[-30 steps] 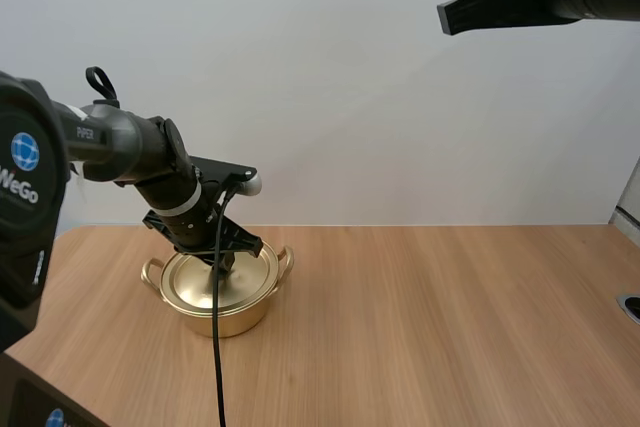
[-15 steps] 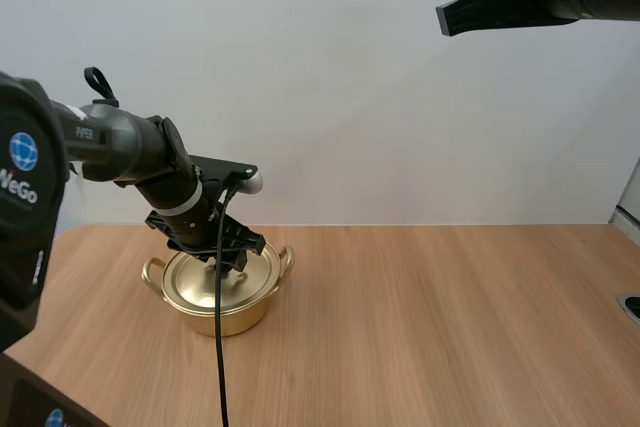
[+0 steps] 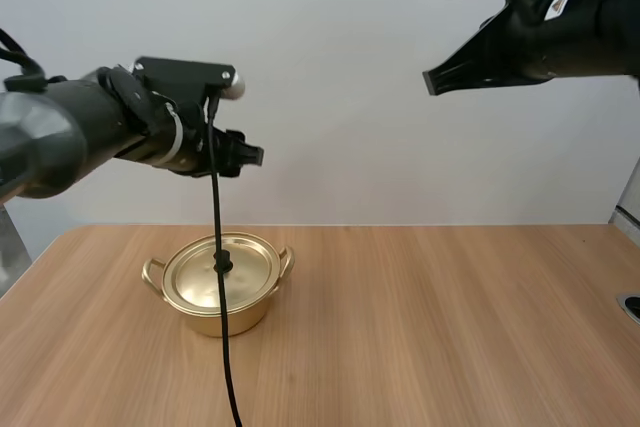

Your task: Open the pot, put the car inside, and close it

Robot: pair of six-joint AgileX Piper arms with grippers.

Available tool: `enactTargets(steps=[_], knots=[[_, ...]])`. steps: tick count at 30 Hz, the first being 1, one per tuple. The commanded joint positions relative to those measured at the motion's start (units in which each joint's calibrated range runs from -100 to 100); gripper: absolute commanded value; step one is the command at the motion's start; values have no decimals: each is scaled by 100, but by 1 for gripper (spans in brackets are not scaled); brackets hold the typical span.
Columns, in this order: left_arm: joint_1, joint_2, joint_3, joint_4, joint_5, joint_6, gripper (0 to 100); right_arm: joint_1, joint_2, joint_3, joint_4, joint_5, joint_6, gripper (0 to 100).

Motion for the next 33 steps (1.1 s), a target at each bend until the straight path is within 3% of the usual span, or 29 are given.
enactTargets(steps=[1, 6, 15, 22, 29, 33], knots=[[0, -1551, -4, -111, -194, -4, 93, 0, -4, 691, -6, -1070, 17, 0], [0, -3025, -4, -68, -174, -4, 93, 0, -4, 1310, -6, -2118, 96, 0], [0, -5408, 445, 101, -104, -665, 93, 0, -17, 1354, 4, -2120, 99, 0], [0, -5989, 2011, 609, -574, -665, 93, 0, -17, 1354, 26, -2170, 108, 0], [-8, -5989, 3505, 598, -2644, -678, 93, 0, -17, 1354, 49, -2128, 108, 0], [-165, -5989, 3986, 598, -3300, -678, 93, 0, -17, 1354, 49, -1987, 108, 0]])
